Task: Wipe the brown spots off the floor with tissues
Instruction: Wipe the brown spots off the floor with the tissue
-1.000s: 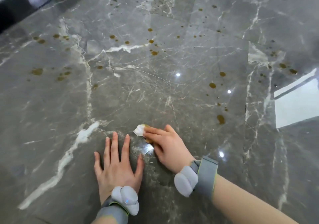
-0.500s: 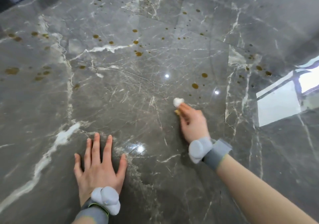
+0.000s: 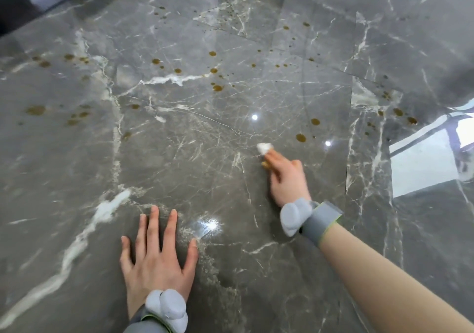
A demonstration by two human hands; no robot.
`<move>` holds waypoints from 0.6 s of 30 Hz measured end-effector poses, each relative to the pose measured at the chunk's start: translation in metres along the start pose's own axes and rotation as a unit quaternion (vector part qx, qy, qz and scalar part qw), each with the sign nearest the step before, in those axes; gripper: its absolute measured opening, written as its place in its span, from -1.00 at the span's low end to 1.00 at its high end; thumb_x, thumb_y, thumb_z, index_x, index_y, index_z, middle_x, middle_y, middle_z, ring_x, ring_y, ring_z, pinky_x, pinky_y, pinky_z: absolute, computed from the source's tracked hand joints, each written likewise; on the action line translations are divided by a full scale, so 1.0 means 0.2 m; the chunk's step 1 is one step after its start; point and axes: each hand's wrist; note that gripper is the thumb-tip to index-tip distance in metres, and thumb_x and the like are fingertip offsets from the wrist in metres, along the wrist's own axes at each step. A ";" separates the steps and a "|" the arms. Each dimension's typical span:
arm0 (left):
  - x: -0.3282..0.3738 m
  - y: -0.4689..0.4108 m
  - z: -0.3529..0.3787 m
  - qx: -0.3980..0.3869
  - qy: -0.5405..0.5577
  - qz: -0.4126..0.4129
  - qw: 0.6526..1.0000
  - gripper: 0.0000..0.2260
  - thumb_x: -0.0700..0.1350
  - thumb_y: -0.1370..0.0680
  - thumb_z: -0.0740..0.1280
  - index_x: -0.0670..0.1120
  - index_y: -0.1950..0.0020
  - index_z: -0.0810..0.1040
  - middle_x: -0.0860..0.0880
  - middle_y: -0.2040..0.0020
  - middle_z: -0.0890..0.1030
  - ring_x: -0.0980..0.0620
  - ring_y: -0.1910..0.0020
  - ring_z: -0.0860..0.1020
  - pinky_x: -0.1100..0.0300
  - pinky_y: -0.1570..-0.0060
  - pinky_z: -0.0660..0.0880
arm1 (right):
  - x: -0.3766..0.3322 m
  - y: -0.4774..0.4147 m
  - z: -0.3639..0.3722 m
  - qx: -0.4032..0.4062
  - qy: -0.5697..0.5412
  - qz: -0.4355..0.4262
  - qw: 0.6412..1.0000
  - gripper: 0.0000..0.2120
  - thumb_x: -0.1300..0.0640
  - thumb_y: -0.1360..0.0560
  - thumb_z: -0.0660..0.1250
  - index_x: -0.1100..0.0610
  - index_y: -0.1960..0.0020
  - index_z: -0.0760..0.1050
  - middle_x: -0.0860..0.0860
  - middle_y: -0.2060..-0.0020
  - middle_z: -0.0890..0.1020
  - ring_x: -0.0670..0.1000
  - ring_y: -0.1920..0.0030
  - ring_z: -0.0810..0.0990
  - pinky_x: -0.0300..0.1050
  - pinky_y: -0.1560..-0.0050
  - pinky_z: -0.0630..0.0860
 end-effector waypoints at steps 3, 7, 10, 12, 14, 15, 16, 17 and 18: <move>0.00 0.00 -0.01 -0.009 0.000 -0.004 1.000 -0.44 0.22 -0.45 0.07 0.02 -0.39 0.37 -0.08 -0.46 0.30 -0.04 -0.43 0.17 -0.09 -0.35 0.00 | -0.12 0.11 0.04 -0.114 -0.030 -0.141 0.983 -0.59 0.38 -0.45 0.20 0.13 -0.25 0.49 0.00 -0.28 0.49 0.06 0.12 0.37 -0.32 -0.07 0.25; 0.00 0.00 -0.01 -0.019 0.009 -0.004 1.000 -0.44 0.20 -0.45 0.08 0.01 -0.39 0.38 -0.09 -0.46 0.29 -0.04 -0.44 0.18 -0.11 -0.36 0.00 | 0.14 0.07 -0.11 -0.081 0.004 -0.110 0.991 -0.61 0.37 -0.44 0.27 0.08 -0.22 0.52 0.00 -0.23 0.54 0.16 -0.02 0.53 -0.30 -0.08 0.26; 0.01 -0.01 -0.02 -0.022 0.022 -0.007 0.999 -0.43 0.20 -0.45 0.08 -0.01 -0.38 0.40 -0.10 -0.46 0.30 -0.05 -0.44 0.19 -0.10 -0.38 0.01 | 0.32 -0.03 -0.25 0.047 0.023 0.136 0.989 -0.67 0.34 -0.50 0.22 0.18 -0.25 0.48 0.10 -0.27 0.50 0.27 -0.12 0.49 -0.10 -0.18 0.30; 0.01 0.00 -0.02 -0.031 0.024 -0.007 0.999 -0.43 0.22 -0.47 0.06 -0.01 -0.39 0.40 -0.10 -0.46 0.29 -0.05 -0.44 0.20 -0.09 -0.39 -0.01 | 0.30 -0.08 -0.23 0.066 0.045 0.217 0.973 -0.63 0.38 -0.49 0.16 0.21 -0.27 0.46 0.09 -0.30 0.48 0.25 -0.18 0.45 -0.06 -0.21 0.27; 0.01 -0.01 -0.03 -0.039 0.030 -0.011 0.999 -0.42 0.26 -0.53 -0.06 0.00 -0.40 0.37 -0.09 -0.47 0.28 -0.05 -0.44 0.19 -0.04 -0.41 -0.06 | 0.17 -0.09 -0.16 0.059 0.047 0.158 0.985 -0.54 0.46 -0.43 0.14 0.20 -0.28 0.44 0.08 -0.27 0.50 0.19 -0.10 0.46 -0.07 -0.15 0.26; 0.01 -0.01 -0.03 -0.045 0.033 -0.015 0.998 -0.40 0.28 -0.54 -0.13 0.01 -0.41 0.35 -0.08 -0.47 0.27 -0.04 -0.44 0.18 -0.02 -0.42 -0.09 | 0.08 -0.07 -0.10 0.046 0.032 0.097 0.994 -0.51 0.48 -0.41 0.14 0.20 -0.29 0.43 0.08 -0.26 0.51 0.14 -0.03 0.44 -0.10 -0.14 0.26; 0.00 -0.01 -0.03 -0.051 0.035 -0.018 0.998 -0.39 0.29 -0.53 -0.17 0.02 -0.41 0.33 -0.08 -0.47 0.27 -0.04 -0.44 0.18 -0.02 -0.42 -0.10 | 0.00 -0.02 -0.04 0.019 0.016 0.034 0.999 -0.51 0.47 -0.41 0.15 0.18 -0.30 0.42 0.07 -0.26 0.51 0.07 0.04 0.39 -0.13 -0.16 0.28; 0.00 -0.02 -0.03 -0.053 0.037 -0.021 0.998 -0.39 0.29 -0.53 -0.18 0.03 -0.42 0.31 -0.07 -0.48 0.26 -0.04 -0.45 0.18 -0.02 -0.42 -0.10 | -0.09 0.04 0.02 -0.019 -0.001 -0.032 0.999 -0.53 0.42 -0.44 0.15 0.17 -0.31 0.42 0.05 -0.28 0.49 0.03 0.07 0.34 -0.15 -0.17 0.32; 0.00 -0.02 -0.03 -0.055 0.039 -0.019 0.998 -0.39 0.30 -0.53 -0.19 0.03 -0.42 0.30 -0.07 -0.48 0.26 -0.04 -0.44 0.19 -0.03 -0.42 -0.07 | -0.17 0.11 0.06 -0.059 -0.016 -0.096 0.993 -0.56 0.34 -0.46 0.12 0.15 -0.31 0.42 0.03 -0.30 0.47 0.01 0.09 0.31 -0.20 -0.16 0.33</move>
Point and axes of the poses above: each hand's wrist, its own y-axis away from the middle knuckle, its own z-axis out of the palm, x = y × z
